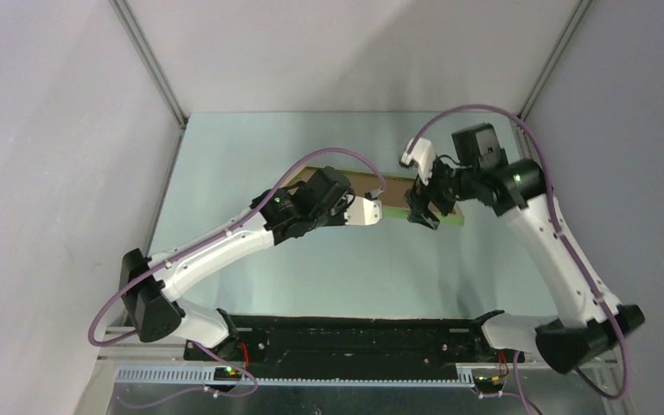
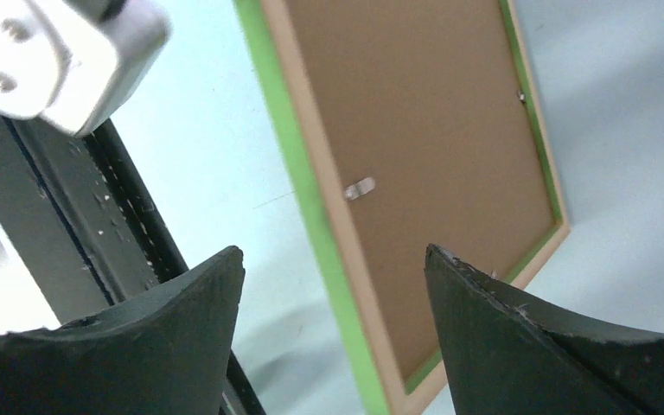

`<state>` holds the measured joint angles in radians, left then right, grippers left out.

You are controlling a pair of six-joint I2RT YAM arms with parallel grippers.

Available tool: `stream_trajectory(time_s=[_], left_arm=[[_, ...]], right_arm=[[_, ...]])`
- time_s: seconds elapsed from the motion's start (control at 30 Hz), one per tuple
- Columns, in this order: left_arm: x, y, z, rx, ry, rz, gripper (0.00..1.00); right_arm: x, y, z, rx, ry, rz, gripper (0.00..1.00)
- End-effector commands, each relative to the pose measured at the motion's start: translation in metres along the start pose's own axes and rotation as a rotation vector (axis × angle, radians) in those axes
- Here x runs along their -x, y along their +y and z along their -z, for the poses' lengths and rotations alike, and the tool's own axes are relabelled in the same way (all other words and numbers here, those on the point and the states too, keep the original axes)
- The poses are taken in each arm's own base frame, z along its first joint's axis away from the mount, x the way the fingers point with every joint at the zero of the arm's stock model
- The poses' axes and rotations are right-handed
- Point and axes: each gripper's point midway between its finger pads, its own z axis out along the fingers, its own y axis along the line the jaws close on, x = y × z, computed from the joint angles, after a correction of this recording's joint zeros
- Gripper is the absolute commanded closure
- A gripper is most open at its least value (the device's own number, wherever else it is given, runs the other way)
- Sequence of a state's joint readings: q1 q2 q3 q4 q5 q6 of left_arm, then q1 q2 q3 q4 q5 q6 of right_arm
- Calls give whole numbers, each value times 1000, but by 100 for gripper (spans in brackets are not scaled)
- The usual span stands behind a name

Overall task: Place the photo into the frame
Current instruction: Turn over the photo frame at the center of the board.

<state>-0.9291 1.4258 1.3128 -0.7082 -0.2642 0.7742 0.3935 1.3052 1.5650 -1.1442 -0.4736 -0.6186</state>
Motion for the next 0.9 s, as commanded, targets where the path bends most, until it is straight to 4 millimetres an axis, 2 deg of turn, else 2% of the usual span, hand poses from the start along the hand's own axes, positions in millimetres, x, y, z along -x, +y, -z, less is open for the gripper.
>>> stream_trajectory(time_s=[0.0, 0.3, 0.43, 0.87], left_arm=[[13, 38, 43, 124, -78, 81, 100], [11, 46, 63, 140, -95, 79, 100], [9, 47, 68, 140, -106, 72, 100], [0, 47, 72, 113, -124, 96, 100]], right_arm=[[7, -1, 11, -173, -44, 149, 20], [3, 6, 8, -304, 26, 299, 16], [4, -3, 6, -383, 53, 352, 16], [14, -20, -4, -458, 87, 463, 17]])
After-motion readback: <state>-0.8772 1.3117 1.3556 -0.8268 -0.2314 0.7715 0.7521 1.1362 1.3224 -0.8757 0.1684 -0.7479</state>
